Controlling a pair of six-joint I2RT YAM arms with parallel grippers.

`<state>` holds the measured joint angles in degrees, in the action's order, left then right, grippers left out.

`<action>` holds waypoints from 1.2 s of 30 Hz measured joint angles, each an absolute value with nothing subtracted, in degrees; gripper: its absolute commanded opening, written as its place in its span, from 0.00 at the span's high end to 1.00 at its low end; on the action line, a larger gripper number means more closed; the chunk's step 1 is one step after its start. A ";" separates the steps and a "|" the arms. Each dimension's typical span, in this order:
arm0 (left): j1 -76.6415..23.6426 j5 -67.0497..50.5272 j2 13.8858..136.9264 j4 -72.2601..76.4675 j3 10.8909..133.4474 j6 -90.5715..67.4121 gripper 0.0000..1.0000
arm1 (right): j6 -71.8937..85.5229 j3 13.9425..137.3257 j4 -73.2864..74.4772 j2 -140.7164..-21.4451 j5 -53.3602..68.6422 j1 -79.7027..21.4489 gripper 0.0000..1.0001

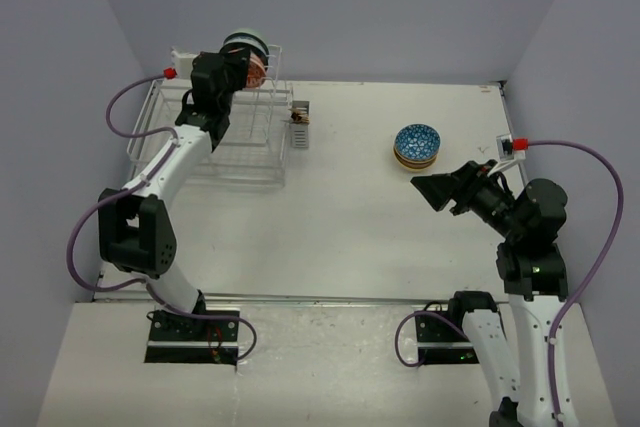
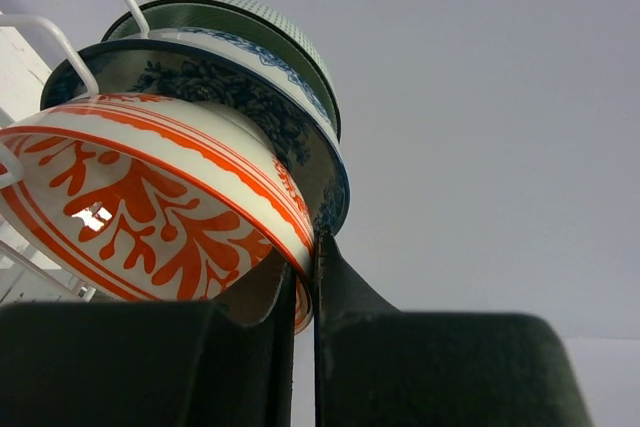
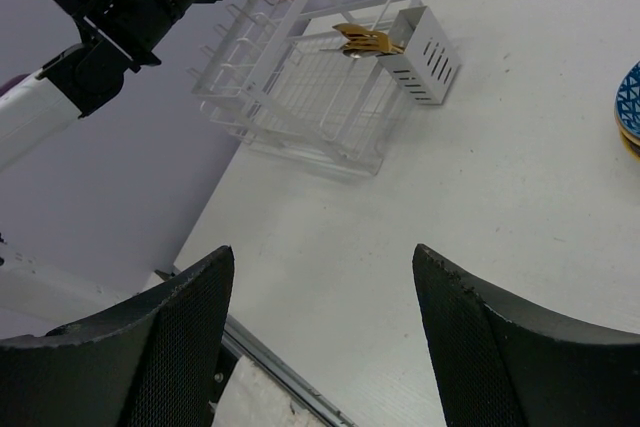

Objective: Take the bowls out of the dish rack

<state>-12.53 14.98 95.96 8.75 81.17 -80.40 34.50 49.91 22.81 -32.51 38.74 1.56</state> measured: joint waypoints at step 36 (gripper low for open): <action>-24.93 10.11 70.46 17.78 67.48 -56.51 1.00 | 33.98 54.33 24.75 -33.36 36.25 1.56 0.28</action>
<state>-24.93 10.11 70.46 17.78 67.48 -56.51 33.98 54.33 24.75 -33.36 36.25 1.56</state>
